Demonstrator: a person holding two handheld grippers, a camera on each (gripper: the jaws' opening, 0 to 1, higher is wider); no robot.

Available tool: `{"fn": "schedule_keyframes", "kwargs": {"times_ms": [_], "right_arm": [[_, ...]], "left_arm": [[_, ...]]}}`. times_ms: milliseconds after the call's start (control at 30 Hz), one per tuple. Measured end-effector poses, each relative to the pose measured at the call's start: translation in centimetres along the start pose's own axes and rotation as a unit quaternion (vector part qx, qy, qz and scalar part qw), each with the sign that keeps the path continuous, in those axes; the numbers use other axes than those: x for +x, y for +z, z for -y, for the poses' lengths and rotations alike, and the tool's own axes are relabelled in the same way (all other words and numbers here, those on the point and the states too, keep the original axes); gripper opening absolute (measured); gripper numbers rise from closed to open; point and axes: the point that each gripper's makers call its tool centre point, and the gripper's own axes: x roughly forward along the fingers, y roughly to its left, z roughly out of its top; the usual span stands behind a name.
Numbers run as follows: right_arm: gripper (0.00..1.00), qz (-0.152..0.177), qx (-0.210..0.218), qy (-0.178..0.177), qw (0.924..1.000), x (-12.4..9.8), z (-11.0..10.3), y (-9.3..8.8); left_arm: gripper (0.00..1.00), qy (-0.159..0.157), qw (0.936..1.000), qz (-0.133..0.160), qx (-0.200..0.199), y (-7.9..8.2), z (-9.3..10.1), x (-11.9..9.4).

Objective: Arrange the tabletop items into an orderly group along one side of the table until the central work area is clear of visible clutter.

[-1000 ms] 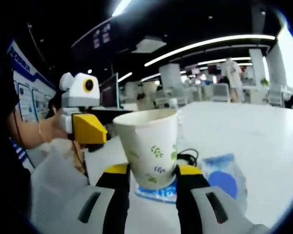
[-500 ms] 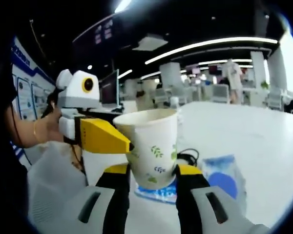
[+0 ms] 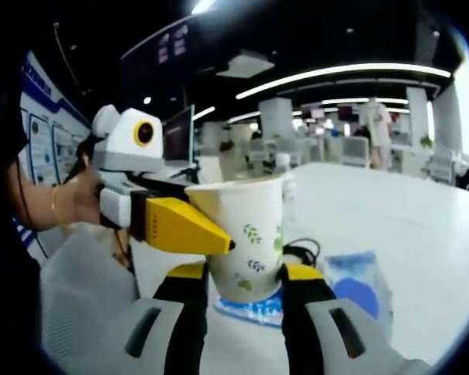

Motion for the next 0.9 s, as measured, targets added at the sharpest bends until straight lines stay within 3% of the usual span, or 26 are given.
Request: {"fn": "schedule_keyframes", "kwargs": {"times_ms": [600,700,800,900], "right_arm": [[0.34,-0.011,-0.015,0.001,0.9998,0.3,-0.1,-0.3],[0.43,-0.027,-0.012,-0.006,0.9995,0.5,0.3,-0.9],[0.44,-0.029,-0.012,-0.008,0.9995,0.4,0.3,-1.1],[0.55,-0.028,-0.006,-0.008,0.9995,0.4,0.4,-1.1]], "left_arm": [[0.43,0.0,0.9999,0.003,0.012,0.2,-0.1,-0.3],[0.43,0.004,0.9999,0.007,0.013,0.5,-0.4,-0.4],[0.43,0.011,0.9998,0.01,0.016,0.8,-0.8,-0.5],[0.42,0.016,0.9997,0.011,0.018,0.9,-1.2,-0.7]]}}
